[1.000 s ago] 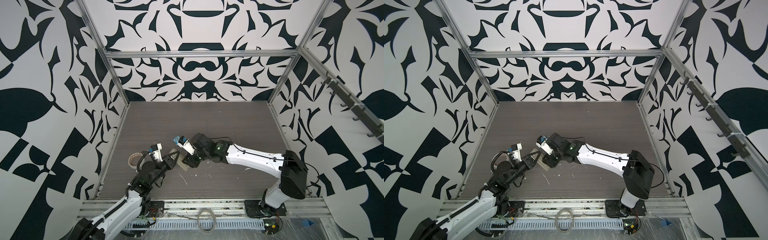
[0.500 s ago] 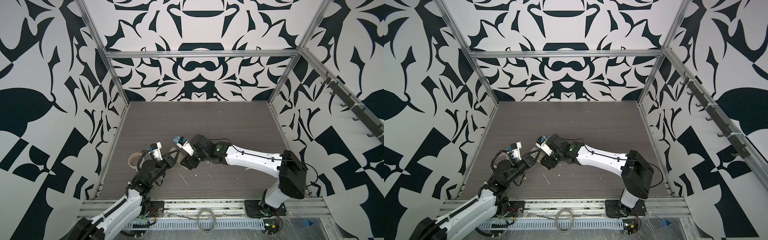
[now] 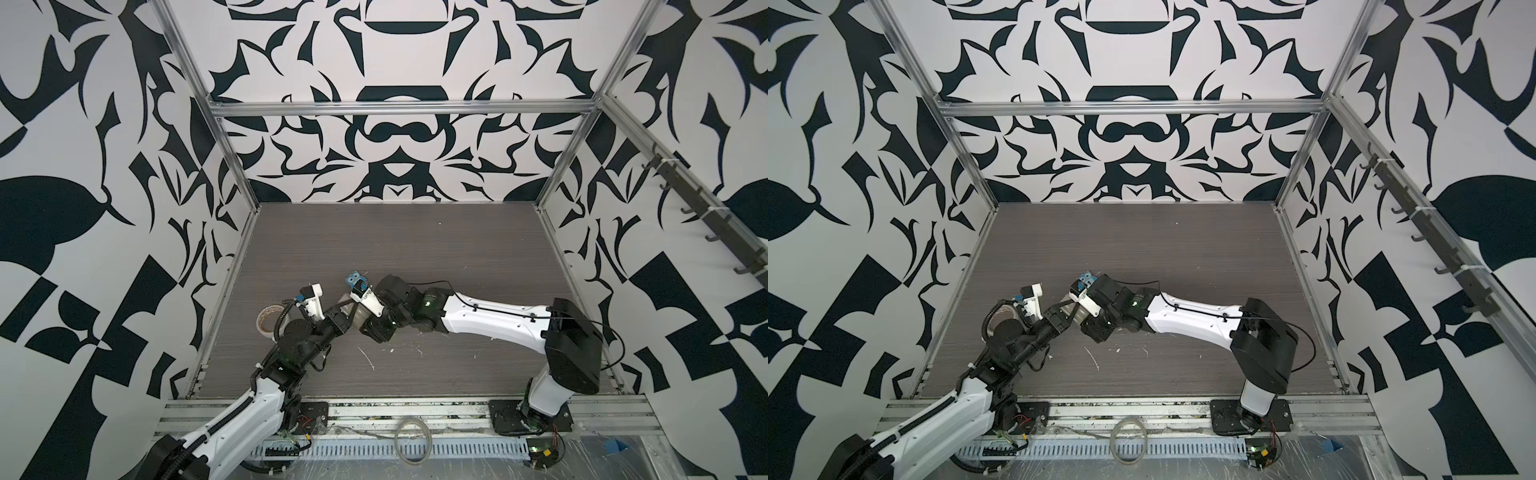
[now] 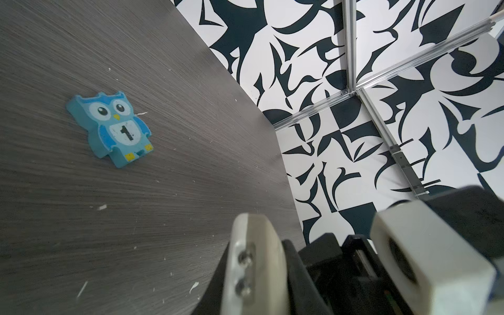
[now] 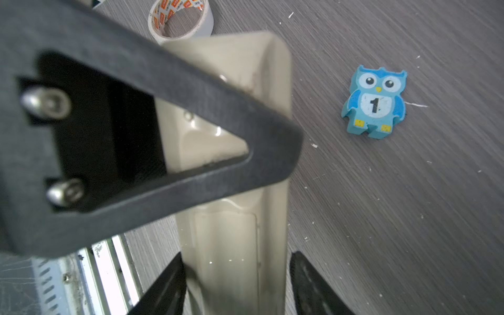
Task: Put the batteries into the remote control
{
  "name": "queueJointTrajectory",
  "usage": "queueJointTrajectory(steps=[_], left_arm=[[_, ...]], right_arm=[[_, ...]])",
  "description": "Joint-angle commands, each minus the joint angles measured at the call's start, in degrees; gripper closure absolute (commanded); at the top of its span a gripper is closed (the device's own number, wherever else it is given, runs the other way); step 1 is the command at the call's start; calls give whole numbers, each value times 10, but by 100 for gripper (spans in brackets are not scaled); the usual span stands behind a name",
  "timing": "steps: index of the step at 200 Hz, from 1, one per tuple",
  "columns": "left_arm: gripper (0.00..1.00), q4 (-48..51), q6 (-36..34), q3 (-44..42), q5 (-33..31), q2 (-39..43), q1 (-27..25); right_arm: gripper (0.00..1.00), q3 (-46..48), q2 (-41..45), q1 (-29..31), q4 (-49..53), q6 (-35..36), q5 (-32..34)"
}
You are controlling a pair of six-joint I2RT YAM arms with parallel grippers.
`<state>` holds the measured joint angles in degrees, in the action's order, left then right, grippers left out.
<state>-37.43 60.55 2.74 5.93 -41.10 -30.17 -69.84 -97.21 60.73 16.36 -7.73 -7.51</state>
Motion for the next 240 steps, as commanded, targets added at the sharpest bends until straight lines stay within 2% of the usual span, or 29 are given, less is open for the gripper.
queueJointTrajectory(steps=[1,108,179,240], left_arm=[[100,-22,9,19,-6,2,-1],[100,-36,21,19,-12,-2,-2],[100,-44,25,22,-14,-6,-1],[100,-52,29,19,-18,-6,-2]], right_arm=[[43,-4,3,2,-10,-2,20],[42,-1,1,4,-8,4,27],[47,-7,-4,9,2,14,37],[45,-10,-4,16,5,19,34]])
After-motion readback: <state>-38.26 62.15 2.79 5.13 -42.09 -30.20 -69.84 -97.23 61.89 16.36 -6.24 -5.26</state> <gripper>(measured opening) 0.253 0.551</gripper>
